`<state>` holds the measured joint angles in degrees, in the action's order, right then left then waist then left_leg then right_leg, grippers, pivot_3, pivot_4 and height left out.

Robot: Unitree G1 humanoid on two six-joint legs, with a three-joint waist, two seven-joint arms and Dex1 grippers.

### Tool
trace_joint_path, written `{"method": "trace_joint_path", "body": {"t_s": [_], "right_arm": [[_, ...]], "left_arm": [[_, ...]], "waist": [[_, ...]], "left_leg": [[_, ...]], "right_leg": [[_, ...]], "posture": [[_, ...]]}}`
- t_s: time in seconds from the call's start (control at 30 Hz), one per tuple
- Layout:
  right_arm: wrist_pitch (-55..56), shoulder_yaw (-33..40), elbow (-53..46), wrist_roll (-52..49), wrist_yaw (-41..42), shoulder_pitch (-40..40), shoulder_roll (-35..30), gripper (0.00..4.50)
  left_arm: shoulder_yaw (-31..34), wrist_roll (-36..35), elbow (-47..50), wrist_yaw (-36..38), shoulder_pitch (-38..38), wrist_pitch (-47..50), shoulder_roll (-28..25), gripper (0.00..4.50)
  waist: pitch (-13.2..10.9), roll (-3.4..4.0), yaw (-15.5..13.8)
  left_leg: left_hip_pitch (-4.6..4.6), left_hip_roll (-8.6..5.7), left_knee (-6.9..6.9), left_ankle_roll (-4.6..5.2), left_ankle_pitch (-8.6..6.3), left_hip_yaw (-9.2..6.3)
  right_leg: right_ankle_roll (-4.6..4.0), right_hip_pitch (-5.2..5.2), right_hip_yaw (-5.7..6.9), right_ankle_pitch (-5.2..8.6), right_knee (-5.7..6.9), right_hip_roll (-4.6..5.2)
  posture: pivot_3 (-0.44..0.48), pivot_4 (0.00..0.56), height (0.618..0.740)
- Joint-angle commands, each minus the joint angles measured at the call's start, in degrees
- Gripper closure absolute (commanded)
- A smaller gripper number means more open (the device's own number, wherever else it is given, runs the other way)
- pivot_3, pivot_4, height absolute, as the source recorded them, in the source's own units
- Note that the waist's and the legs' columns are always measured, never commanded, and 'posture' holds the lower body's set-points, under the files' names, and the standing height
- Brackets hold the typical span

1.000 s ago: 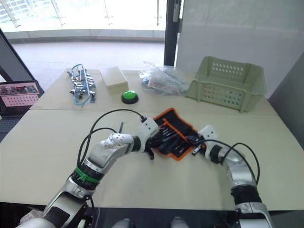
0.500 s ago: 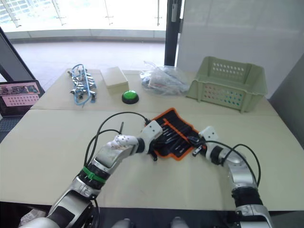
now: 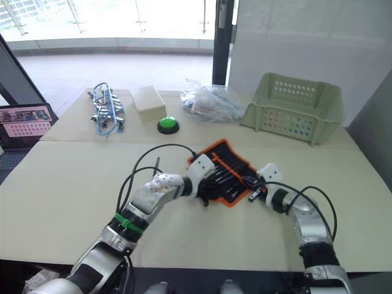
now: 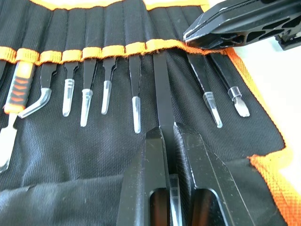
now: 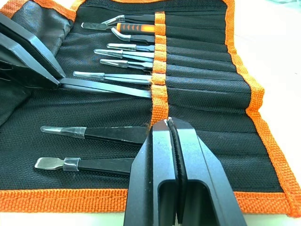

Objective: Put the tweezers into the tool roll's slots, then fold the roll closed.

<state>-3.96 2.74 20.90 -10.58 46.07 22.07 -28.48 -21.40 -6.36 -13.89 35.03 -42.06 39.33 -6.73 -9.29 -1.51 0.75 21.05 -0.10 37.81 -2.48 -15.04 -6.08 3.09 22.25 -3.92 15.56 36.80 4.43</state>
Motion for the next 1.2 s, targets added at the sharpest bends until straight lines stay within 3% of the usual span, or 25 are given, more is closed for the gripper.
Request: {"method": "trace_joint_path", "body": {"t_s": [0.03, 0.23, 0.7, 1.2], "right_arm": [[-1.63, -1.08, 1.95, 0.91, 0.20, -1.03, -0.14, 4.50], [-1.41, -1.40, 2.73, 1.15, 0.09, -0.53, 0.07, 4.50], [-2.29, -2.56, 1.97, 1.51, 0.21, -0.83, -0.06, 4.50], [-4.23, -2.97, -0.54, 1.40, -0.40, -1.56, 0.27, 4.50]], "left_arm": [[-0.03, -0.07, 1.69, 2.11, -1.75, -0.63, 0.08, 4.46], [0.65, 1.56, -0.59, 0.42, -1.94, -1.23, -0.03, 4.46], [2.48, 3.20, -12.90, -1.86, -7.01, -9.91, 6.32, 4.46], [5.72, 6.72, -36.95, -4.52, -16.96, -22.33, 14.22, 4.46]], "waist": [[0.00, 0.00, 0.03], [0.00, 0.00, 0.12], [0.00, 0.00, 0.13], [0.00, 0.00, 0.13]], "left_leg": [[0.00, 0.00, 0.00, 0.00, 0.00, 0.00], [-0.01, 0.00, 0.00, 0.00, 0.00, 0.00], [-0.02, 0.00, 0.03, -0.01, 0.01, 0.00], [-0.01, -0.02, 0.03, -0.01, 0.01, 0.01]], "right_leg": [[0.00, 0.00, 0.00, 0.00, 0.00, 0.00], [0.00, 0.00, 0.00, 0.00, 0.00, 0.00], [0.01, -0.01, 0.00, 0.00, 0.03, 0.00], [0.03, -0.01, 0.00, 0.00, 0.03, -0.01]], "posture": [[0.000, 0.150, 0.740], [0.000, 0.150, 0.740], [0.000, 0.150, 0.740], [0.000, 0.150, 0.740]]}}
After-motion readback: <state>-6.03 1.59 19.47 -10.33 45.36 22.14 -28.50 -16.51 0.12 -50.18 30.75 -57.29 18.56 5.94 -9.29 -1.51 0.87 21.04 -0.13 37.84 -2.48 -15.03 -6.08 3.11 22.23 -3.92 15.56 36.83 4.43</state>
